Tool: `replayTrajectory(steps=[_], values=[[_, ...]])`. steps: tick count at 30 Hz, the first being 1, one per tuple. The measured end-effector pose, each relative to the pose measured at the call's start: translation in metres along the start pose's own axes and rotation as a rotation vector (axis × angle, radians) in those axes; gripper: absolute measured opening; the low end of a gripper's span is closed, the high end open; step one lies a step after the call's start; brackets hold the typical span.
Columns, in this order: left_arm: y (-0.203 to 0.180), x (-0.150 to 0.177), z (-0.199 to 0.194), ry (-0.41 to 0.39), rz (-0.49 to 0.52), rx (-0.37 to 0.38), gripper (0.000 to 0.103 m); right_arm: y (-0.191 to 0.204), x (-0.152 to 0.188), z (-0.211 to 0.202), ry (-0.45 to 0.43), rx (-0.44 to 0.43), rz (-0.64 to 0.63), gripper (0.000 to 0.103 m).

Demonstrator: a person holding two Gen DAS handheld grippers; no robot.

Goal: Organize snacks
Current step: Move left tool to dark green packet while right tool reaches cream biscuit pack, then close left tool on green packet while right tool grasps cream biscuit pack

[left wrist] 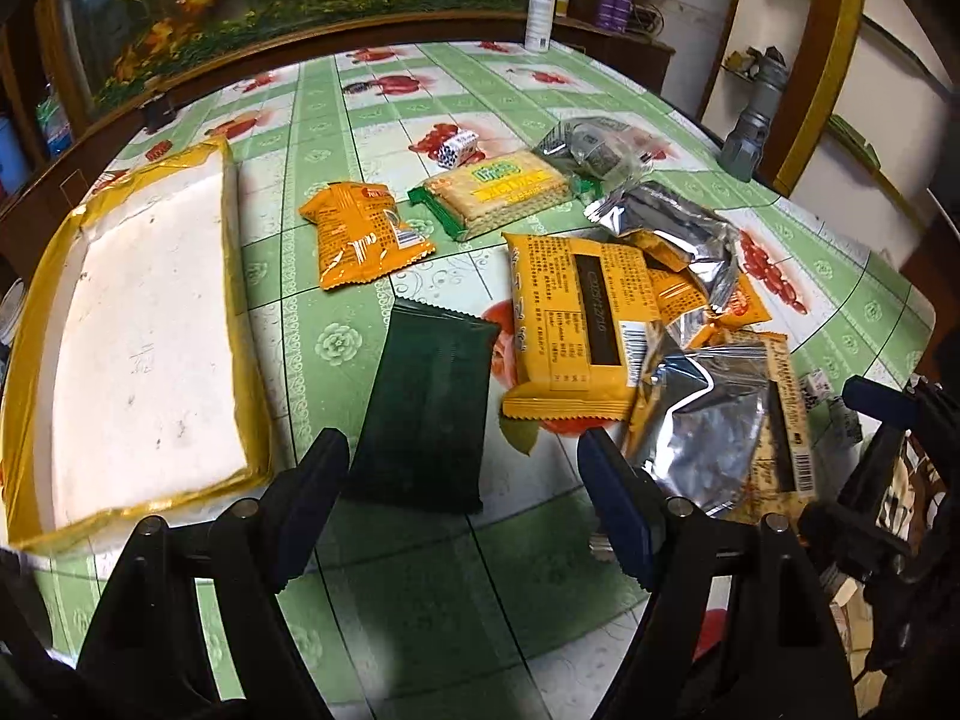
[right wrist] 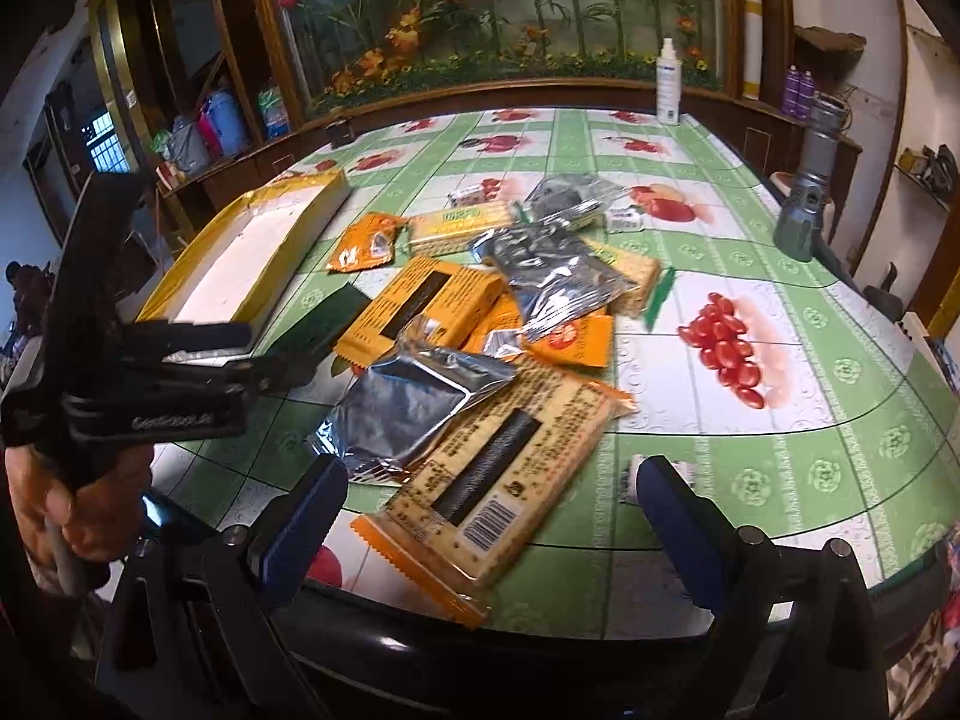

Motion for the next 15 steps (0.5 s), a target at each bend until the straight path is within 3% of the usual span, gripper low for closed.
replayTrajectory(steps=[9, 15], values=[[0.017, -0.011, 0.02, 0.037, -0.004, -0.005, 0.078, -0.011, -0.002, 0.031, 0.077, 0.028, 0.049, 0.098], [0.022, -0.015, 0.03, 0.021, 0.037, -0.027, 0.079, 0.002, -0.009, 0.037, 0.093, 0.054, -0.034, 0.096]])
Point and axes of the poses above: each gripper's, at about its wrist camera, not at the fingertips, and z roughly the way its jaws point, y to its left, x to its underside, the point moved 2 cm from there along z, roughly the way its jaws point, and after that the axes turned 4 degrees about y, right-handed, at the moved point
